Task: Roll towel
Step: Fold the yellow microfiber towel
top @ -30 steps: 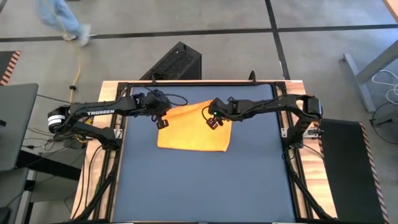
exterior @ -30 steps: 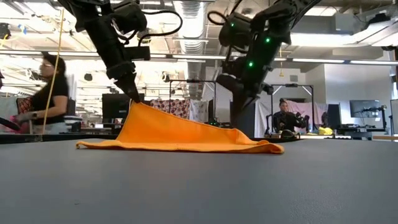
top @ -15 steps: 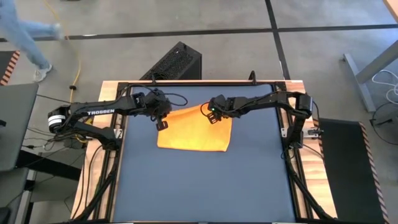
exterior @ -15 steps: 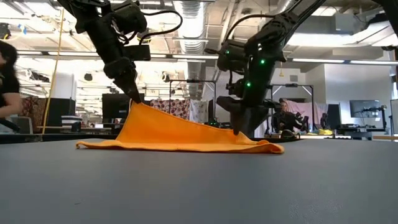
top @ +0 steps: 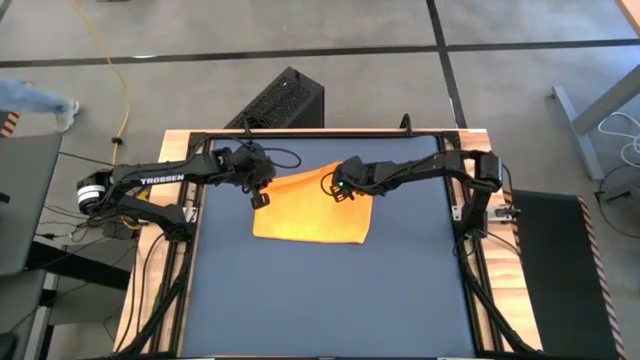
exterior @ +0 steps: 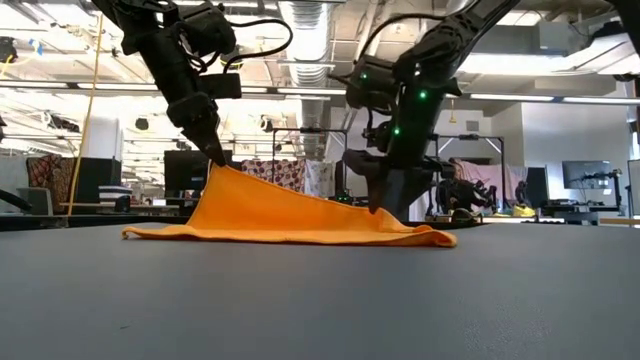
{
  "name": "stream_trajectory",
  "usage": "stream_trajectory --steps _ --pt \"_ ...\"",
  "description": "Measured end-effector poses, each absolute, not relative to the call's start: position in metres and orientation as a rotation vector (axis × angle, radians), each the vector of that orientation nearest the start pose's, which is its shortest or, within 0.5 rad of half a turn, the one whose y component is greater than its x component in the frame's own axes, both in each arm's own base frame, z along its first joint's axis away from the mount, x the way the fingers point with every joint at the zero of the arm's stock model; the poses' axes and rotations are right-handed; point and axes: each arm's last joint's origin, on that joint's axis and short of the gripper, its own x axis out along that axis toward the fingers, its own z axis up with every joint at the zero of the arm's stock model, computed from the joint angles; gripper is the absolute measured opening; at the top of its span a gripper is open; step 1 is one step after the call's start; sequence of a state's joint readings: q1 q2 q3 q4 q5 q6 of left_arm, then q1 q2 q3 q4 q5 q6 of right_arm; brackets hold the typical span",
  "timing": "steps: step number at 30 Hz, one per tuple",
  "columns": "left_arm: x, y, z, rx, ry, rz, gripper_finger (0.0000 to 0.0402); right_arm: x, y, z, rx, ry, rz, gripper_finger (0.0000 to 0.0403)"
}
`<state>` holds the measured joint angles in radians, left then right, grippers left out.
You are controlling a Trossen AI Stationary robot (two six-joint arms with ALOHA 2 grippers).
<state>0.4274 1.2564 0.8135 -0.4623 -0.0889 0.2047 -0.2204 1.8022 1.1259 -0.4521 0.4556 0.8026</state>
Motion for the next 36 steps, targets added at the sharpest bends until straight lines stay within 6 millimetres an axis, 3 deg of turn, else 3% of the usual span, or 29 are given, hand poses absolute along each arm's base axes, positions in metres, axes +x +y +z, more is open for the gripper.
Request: stream_trajectory --steps 9,16,22,30,32,36 --pt "0.222 0.104 0.228 0.026 0.944 0.385 0.0 0.346 -0.084 0.138 0.54 0.88 -1.052 0.0276" --pt "0.222 0.103 0.227 0.018 0.945 0.374 0.0 0.345 -0.086 0.14 0.49 0.851 -1.106 0.0263" --pt "0.222 0.103 0.227 0.016 0.944 0.374 0.0 0.343 -0.091 0.142 0.484 0.849 -1.12 0.019" --pt "0.222 0.103 0.228 0.018 0.944 0.373 0.0 0.34 -0.102 0.141 0.462 0.896 -1.087 0.003" --pt "0.222 0.103 0.228 0.018 0.944 0.373 0.0 0.339 -0.105 0.141 0.458 0.915 -1.066 0.0014" --pt "0.222 0.103 0.228 0.025 0.944 0.363 0.0 0.333 -0.107 0.153 0.459 0.937 -1.04 0.0026"
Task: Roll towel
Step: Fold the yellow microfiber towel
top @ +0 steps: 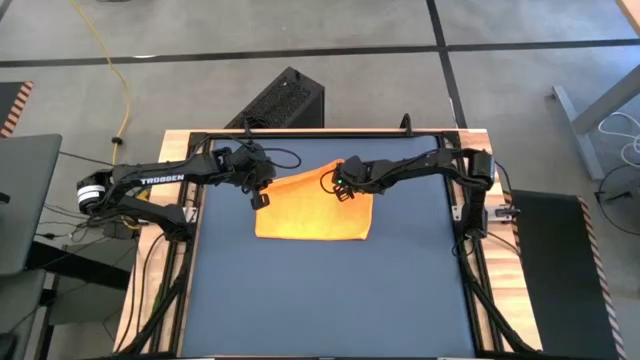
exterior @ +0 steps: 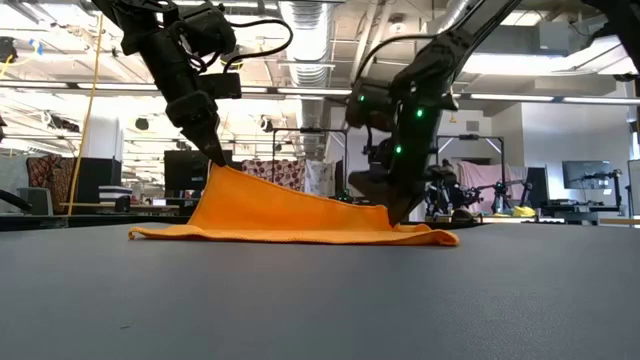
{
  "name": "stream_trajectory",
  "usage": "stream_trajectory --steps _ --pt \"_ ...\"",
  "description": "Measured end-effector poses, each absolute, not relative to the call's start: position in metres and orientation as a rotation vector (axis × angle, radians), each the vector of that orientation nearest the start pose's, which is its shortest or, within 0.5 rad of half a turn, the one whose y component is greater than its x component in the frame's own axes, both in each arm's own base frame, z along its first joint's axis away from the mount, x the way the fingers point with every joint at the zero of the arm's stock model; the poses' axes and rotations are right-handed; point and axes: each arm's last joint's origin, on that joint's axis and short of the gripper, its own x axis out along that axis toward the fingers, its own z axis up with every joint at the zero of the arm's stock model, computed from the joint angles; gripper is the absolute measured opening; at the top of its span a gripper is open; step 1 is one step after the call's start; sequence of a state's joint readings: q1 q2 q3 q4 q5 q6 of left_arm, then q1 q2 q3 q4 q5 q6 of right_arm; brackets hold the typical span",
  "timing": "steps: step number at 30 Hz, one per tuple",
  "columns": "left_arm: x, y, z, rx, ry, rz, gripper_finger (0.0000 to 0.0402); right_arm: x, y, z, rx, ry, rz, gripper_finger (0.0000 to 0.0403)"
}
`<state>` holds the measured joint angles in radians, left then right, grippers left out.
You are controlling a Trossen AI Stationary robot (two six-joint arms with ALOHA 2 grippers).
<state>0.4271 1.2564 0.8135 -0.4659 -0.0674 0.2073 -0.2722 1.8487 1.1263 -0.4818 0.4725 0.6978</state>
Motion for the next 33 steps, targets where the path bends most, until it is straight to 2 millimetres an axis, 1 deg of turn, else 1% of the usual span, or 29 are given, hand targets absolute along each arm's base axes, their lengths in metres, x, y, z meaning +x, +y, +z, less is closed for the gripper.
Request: stream_trajectory --steps 3,5,9,13,16,19,23,25,28,33 --pt "0.221 0.103 0.229 0.042 0.939 0.352 0.0 0.326 -0.105 0.169 0.409 0.961 -1.005 0.0023" --pt "0.22 0.102 0.232 0.056 0.929 0.344 0.0 0.323 -0.101 0.181 0.344 0.983 -0.939 0.0018" --pt "0.216 0.103 0.235 0.08 0.929 0.318 0.0 0.316 -0.09 0.203 0.202 1.043 -0.736 0.0017" --pt "0.206 0.103 0.24 0.074 0.93 0.291 0.0 0.309 -0.075 0.216 0.127 1.105 -0.505 0.0021" --pt "0.196 0.102 0.246 0.07 0.933 0.27 0.0 0.303 -0.062 0.22 0.109 1.166 -0.395 0.0019" --pt "0.185 0.098 0.251 0.057 0.934 0.231 0.0 0.3 -0.047 0.222 0.089 1.207 -0.325 0.0019" --pt "0.178 0.09 0.251 -0.006 0.967 0.16 0.0 0.3 -0.028 0.222 0.07 1.23 -0.25 0.0019" --pt "0.18 0.084 0.247 -0.035 1.0 0.121 0.0 0.3 -0.017 0.222 0.084 1.236 -0.216 0.0019" --pt "0.186 0.076 0.24 -0.032 1.059 0.089 0.0 0.299 -0.002 0.221 0.091 1.244 -0.194 0.0018" --pt "0.202 0.063 0.227 -0.052 1.121 0.035 0.0 0.299 0.016 0.218 0.074 1.262 -0.168 0.0018"
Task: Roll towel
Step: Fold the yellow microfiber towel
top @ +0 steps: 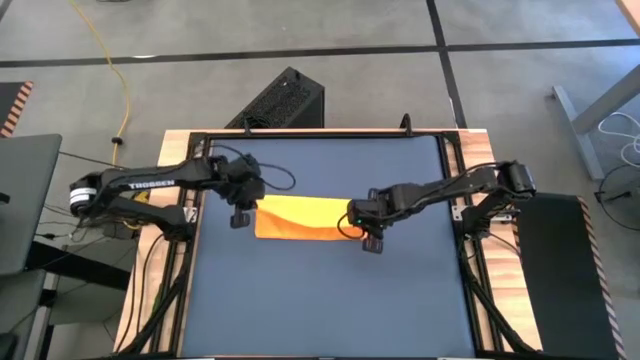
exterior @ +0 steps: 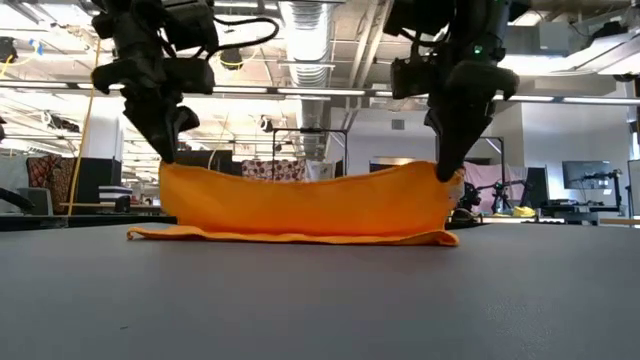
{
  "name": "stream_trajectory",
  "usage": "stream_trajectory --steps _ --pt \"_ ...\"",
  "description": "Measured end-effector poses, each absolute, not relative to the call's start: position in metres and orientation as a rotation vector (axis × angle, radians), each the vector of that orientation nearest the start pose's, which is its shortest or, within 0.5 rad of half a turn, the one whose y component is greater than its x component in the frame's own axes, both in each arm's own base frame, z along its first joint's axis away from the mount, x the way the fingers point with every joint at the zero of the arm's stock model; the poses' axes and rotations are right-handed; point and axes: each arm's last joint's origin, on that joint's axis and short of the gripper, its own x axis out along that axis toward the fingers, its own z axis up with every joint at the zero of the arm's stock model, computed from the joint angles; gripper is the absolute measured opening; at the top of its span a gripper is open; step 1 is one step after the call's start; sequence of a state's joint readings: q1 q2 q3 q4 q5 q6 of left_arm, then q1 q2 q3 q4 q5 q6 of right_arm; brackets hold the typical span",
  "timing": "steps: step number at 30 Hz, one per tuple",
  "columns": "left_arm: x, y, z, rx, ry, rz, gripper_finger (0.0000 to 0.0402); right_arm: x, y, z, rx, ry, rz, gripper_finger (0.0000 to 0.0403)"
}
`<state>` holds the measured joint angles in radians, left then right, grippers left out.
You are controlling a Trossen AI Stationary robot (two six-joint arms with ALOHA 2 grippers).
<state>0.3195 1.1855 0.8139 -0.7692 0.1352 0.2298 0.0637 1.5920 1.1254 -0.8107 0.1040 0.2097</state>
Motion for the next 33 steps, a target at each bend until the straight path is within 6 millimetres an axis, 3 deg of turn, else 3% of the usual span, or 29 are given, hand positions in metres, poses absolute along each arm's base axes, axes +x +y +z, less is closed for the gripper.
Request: stream_trajectory --steps 10,16,23,28,33 --pt "0.231 0.041 0.188 -0.032 1.291 -0.052 0.0 0.304 0.019 0.205 0.091 1.295 -0.23 0.0018" --pt "0.237 0.037 0.179 -0.013 1.323 -0.069 0.0 0.307 0.02 0.194 0.084 1.336 -0.234 0.0018" --pt "0.226 0.051 0.208 0.089 1.21 0.069 0.0 0.304 0.005 0.203 0.005 1.309 -0.286 0.0018" --pt "0.215 0.073 0.236 0.11 1.081 0.212 0.0 0.303 -0.026 0.207 -0.074 1.304 -0.332 0.0018" --pt "0.209 0.093 0.25 0.104 1.047 0.301 0.0 0.302 -0.062 0.215 -0.115 1.297 -0.443 0.0019"
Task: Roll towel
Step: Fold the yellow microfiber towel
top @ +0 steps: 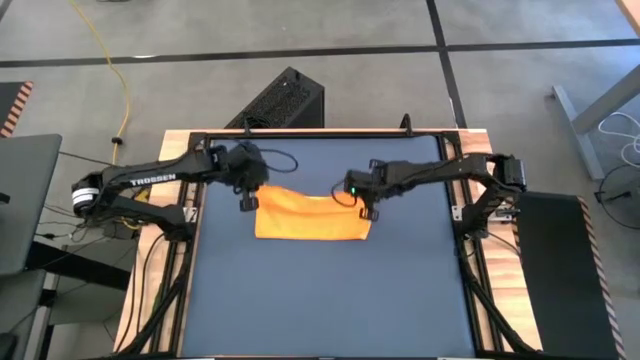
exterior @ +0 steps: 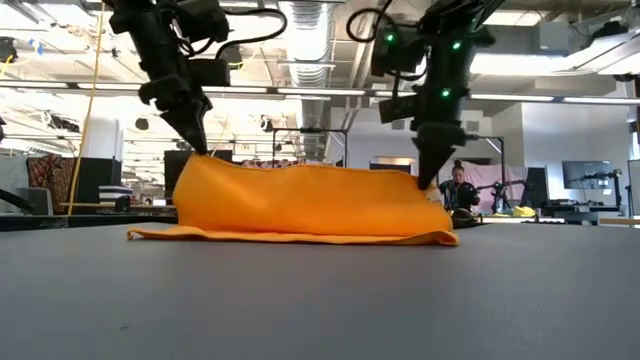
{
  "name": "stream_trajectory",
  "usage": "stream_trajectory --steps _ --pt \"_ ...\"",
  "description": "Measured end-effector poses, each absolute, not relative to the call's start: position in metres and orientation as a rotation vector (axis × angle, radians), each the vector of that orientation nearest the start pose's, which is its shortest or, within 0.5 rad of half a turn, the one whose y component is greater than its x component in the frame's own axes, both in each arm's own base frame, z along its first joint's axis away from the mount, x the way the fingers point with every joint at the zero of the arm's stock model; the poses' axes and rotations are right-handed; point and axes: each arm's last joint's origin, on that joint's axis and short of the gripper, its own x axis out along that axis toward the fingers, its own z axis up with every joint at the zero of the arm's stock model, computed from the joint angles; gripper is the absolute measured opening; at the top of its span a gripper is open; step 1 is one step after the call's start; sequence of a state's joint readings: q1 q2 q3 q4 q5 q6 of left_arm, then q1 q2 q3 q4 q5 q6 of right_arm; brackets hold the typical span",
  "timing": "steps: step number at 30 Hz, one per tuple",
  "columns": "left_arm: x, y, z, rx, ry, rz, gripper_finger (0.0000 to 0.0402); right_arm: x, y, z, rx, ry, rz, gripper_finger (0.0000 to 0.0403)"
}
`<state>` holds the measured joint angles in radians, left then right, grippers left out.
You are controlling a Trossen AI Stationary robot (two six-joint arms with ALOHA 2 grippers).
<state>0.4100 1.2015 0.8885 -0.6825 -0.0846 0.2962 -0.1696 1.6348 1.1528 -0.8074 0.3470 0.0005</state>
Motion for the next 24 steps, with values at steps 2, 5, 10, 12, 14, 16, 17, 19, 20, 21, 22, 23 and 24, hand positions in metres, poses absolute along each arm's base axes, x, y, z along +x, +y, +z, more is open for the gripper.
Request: stream_trajectory --steps 2,5,10,12,14,16,17,19,20,21,22,23,24 --pt "0.208 0.099 0.255 0.121 1.039 0.326 0.0 0.302 -0.074 0.221 -0.129 1.287 -0.481 0.0019" --pt "0.207 0.108 0.261 0.142 1.029 0.358 0.0 0.303 -0.09 0.231 -0.152 1.269 -0.522 0.0019" --pt "0.205 0.113 0.263 0.087 1.006 0.34 0.0 0.302 -0.099 0.235 -0.108 1.27 -0.502 0.0019" --pt "0.205 0.109 0.255 0.022 1.008 0.283 0.0 0.301 -0.091 0.232 -0.068 1.288 -0.423 0.0019" --pt "0.205 0.101 0.243 -0.026 1.036 0.216 0.0 0.302 -0.08 0.227 -0.045 1.299 -0.369 0.0019" --pt "0.203 0.091 0.231 -0.042 1.078 0.17 0.0 0.302 -0.069 0.223 -0.047 1.316 -0.336 0.0019" --pt "0.203 0.087 0.226 -0.051 1.088 0.156 0.0 0.302 -0.063 0.22 -0.047 1.324 -0.326 0.0019" --pt "0.202 0.079 0.218 -0.072 1.109 0.119 0.0 0.302 -0.051 0.216 -0.042 1.336 -0.291 0.0019" --pt "0.201 0.076 0.214 -0.088 1.115 0.095 0.0 0.301 -0.045 0.213 -0.038 1.342 -0.271 0.0019" --pt "0.202 0.072 0.212 -0.1 1.115 0.077 0.0 0.3 -0.039 0.21 -0.035 1.351 -0.255 0.0019" --pt "0.203 0.068 0.209 -0.104 1.113 0.061 0.0 0.299 -0.033 0.207 -0.035 1.359 -0.246 0.0019" --pt "0.203 0.065 0.207 -0.106 1.118 0.051 0.0 0.298 -0.028 0.204 -0.036 1.368 -0.24 0.002" --pt "0.202 0.062 0.204 -0.109 1.127 0.043 0.0 0.297 -0.024 0.202 -0.034 1.373 -0.237 0.002"
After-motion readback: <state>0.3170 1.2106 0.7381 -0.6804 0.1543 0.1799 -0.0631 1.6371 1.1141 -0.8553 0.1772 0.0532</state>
